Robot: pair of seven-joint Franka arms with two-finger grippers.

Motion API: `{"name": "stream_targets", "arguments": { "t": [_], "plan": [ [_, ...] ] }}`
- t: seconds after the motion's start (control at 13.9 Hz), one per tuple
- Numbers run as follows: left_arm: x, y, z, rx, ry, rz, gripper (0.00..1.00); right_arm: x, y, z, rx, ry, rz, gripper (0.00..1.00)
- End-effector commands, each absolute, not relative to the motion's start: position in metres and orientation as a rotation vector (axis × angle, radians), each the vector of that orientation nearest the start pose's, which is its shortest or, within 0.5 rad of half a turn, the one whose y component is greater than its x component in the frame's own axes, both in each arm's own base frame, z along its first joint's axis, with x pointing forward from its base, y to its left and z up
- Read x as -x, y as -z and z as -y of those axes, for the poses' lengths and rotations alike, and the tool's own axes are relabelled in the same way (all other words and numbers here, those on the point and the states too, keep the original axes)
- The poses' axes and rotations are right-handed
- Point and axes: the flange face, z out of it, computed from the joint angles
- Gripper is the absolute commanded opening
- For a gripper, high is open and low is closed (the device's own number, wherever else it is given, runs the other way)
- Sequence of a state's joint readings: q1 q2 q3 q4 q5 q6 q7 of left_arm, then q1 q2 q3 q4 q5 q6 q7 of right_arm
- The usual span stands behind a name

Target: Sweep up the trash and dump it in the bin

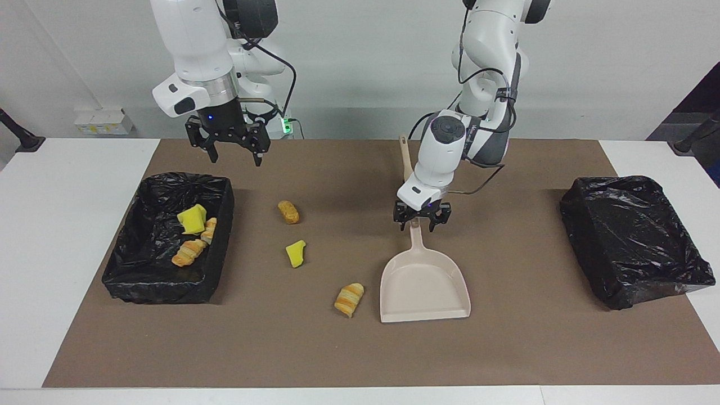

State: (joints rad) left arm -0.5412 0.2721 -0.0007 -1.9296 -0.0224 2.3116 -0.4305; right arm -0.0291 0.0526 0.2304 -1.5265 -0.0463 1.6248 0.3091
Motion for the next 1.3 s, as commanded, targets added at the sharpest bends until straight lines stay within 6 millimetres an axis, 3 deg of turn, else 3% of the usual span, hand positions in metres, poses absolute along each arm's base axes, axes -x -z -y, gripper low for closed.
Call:
{"name": "stream_targets", "arguments": {
  "t": [0.0,0.14,0.29,0.5,0.72,0.86,1.22],
  "plan": [
    [-0.528,-0.36,0.321,3.191,0.175,-0.165,0.0,-0.561,-0.62,-0.11,3.132,0.079,-0.146,1.0],
    [-0.532,-0.364,0.321,3.194,0.191,-0.166,0.0,-0.555,-0.621,-0.123,3.118,0.058,-0.182,1.0],
    [-0.543,-0.375,0.315,3.196,0.231,-0.194,0.0,-0.537,-0.613,-0.148,3.111,-0.013,-0.142,1.0],
    [-0.566,-0.392,0.286,3.17,0.287,-0.372,0.0,-0.484,-0.571,-0.22,3.116,-0.079,-0.124,1.0],
    [-0.598,-0.408,0.232,3.1,0.336,-0.611,0.0,-0.429,-0.526,-0.282,3.096,-0.109,-0.055,1.0],
    [-0.614,-0.41,0.189,3.039,0.34,-0.783,0.0,-0.392,-0.486,-0.348,3.095,-0.113,-0.053,1.0],
    [-0.629,-0.403,0.096,2.842,0.215,-1.283,0.0,-0.338,-0.398,-0.463,3.08,-0.115,-0.041,0.96]
  ]
}}
